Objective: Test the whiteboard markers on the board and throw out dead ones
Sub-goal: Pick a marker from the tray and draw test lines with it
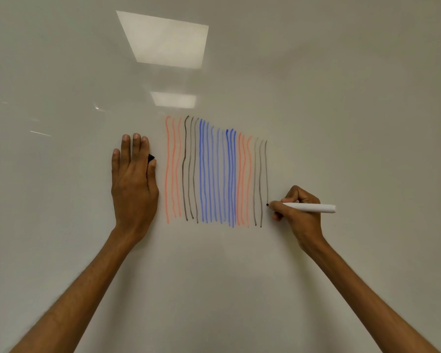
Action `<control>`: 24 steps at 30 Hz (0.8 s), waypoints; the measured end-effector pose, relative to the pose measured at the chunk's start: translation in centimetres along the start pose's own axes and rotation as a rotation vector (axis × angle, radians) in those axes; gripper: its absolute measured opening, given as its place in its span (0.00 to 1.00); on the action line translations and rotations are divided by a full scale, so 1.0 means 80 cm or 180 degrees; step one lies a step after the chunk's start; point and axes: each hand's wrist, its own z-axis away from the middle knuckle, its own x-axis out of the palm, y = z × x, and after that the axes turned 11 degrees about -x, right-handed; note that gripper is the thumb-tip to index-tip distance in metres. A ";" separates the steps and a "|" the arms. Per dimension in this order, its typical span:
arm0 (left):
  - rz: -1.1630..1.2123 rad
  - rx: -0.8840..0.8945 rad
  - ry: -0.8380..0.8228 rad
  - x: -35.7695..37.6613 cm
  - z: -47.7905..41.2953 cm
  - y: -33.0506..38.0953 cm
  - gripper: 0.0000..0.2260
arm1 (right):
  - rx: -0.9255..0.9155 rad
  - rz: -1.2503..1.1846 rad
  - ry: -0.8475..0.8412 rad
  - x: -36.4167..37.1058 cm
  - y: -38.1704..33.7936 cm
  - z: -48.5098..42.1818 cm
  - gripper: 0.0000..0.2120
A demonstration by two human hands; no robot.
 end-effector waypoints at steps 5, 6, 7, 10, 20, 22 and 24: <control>0.0104 -0.0111 -0.0009 0.000 0.012 0.001 0.21 | 0.0078 0.0030 -0.0035 -0.004 0.007 0.020 0.19; 0.0122 -0.0134 -0.0016 0.000 0.015 0.002 0.20 | 0.0080 0.0050 -0.0050 -0.005 0.009 0.023 0.19; 0.0138 -0.0146 -0.0027 0.000 0.019 0.002 0.20 | 0.0084 0.0066 -0.0068 -0.005 0.010 0.026 0.19; 0.0172 -0.0126 -0.0124 -0.005 0.037 0.000 0.20 | 0.0126 0.0069 -0.0108 -0.007 0.014 0.031 0.19; 0.0577 -0.0771 -0.0865 -0.054 0.077 0.017 0.19 | 0.0339 0.0050 -0.0115 -0.009 0.016 0.054 0.15; 0.0695 -0.0995 -0.1046 -0.067 0.092 0.028 0.19 | 0.0475 -0.0179 0.0068 -0.007 0.013 0.070 0.13; 0.0815 -0.1151 -0.1293 -0.077 0.116 0.038 0.19 | 0.0648 -0.0376 0.0255 -0.001 0.008 0.090 0.13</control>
